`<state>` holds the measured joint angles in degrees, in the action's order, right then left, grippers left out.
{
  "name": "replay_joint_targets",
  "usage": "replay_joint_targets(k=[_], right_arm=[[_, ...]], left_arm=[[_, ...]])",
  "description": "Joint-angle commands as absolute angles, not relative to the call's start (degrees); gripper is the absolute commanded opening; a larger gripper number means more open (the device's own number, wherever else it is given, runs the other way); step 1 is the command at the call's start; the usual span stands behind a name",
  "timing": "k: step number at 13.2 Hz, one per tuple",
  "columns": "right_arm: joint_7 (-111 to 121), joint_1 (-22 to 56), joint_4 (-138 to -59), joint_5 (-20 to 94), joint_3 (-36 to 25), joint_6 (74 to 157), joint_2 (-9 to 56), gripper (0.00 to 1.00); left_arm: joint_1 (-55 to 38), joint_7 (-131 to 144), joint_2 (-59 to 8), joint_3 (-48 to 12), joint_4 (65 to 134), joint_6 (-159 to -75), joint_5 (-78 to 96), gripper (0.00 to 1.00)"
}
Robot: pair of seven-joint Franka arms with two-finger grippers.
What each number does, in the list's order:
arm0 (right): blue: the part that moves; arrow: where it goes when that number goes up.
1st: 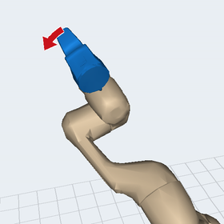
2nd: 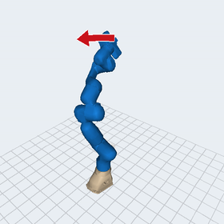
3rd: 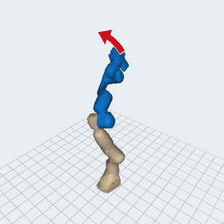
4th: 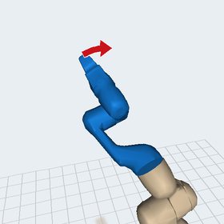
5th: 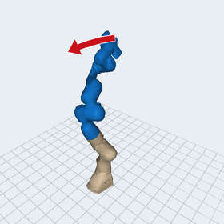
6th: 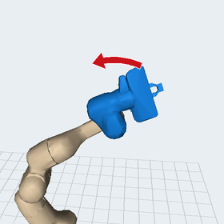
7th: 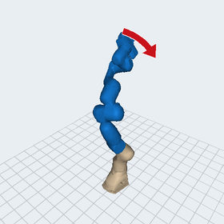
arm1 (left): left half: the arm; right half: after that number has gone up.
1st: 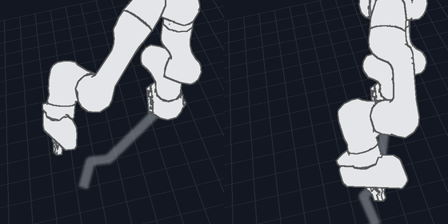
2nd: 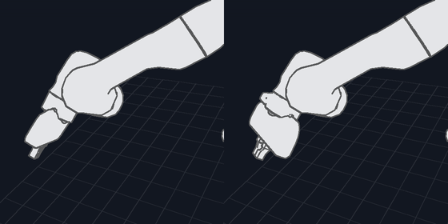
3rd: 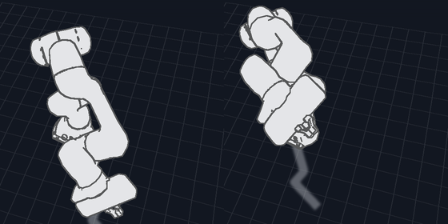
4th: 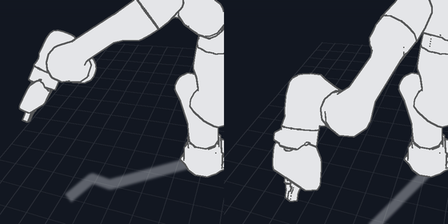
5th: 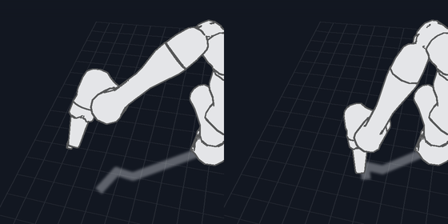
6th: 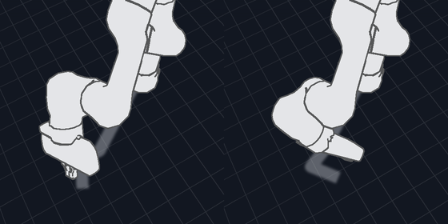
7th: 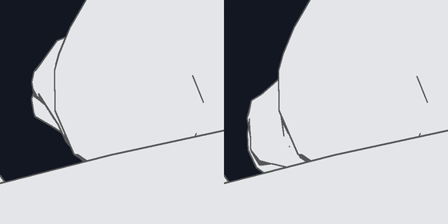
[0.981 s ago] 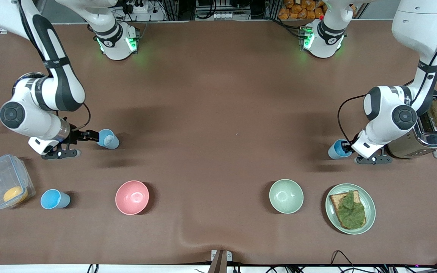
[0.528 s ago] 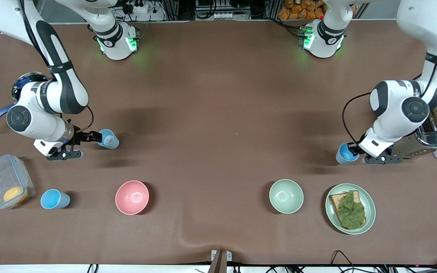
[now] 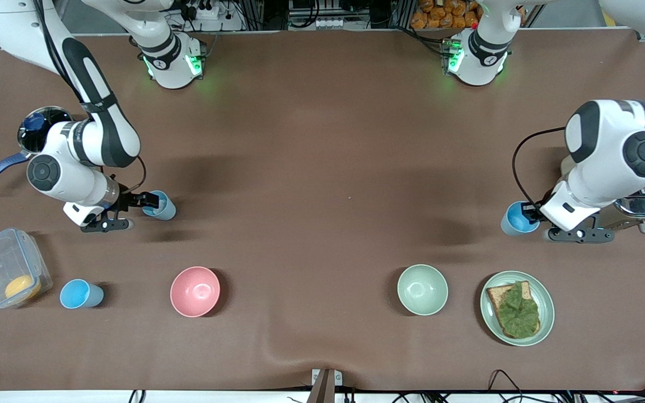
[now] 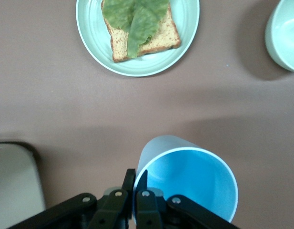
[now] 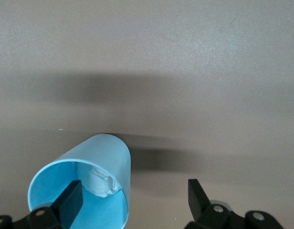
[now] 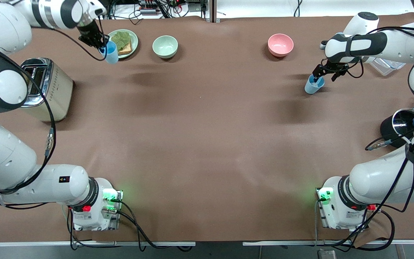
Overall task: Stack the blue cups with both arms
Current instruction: 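Carry both held blue cups toward the table middle with both grippers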
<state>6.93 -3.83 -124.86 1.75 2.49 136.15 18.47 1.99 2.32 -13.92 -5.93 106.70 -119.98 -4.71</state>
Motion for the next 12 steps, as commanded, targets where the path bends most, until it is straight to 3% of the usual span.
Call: replay_joint_targets(k=[1,4,8,12], right_arm=[[6.3,-4.6,-125.5,2.6,3.5,136.2,17.8,0.67],[6.3,-4.4,-125.5,5.1,3.6,135.6,17.8,0.01],[6.3,-3.3,-124.5,7.7,3.8,133.0,16.9,0.00],[1.7,2.3,-114.6,10.2,3.9,120.3,16.2,0.00]], left_arm=[[1.9,2.3,-14.9,-7.7,97.6,-110.0,-4.8,0.00],[2.1,2.8,-14.4,-9.4,92.7,-104.4,-2.3,0.00],[2.0,3.2,-14.2,-9.5,89.2,-100.8,2.2,0.00],[0.6,6.6,-14.5,-9.5,87.7,-99.3,2.3,0.00]])
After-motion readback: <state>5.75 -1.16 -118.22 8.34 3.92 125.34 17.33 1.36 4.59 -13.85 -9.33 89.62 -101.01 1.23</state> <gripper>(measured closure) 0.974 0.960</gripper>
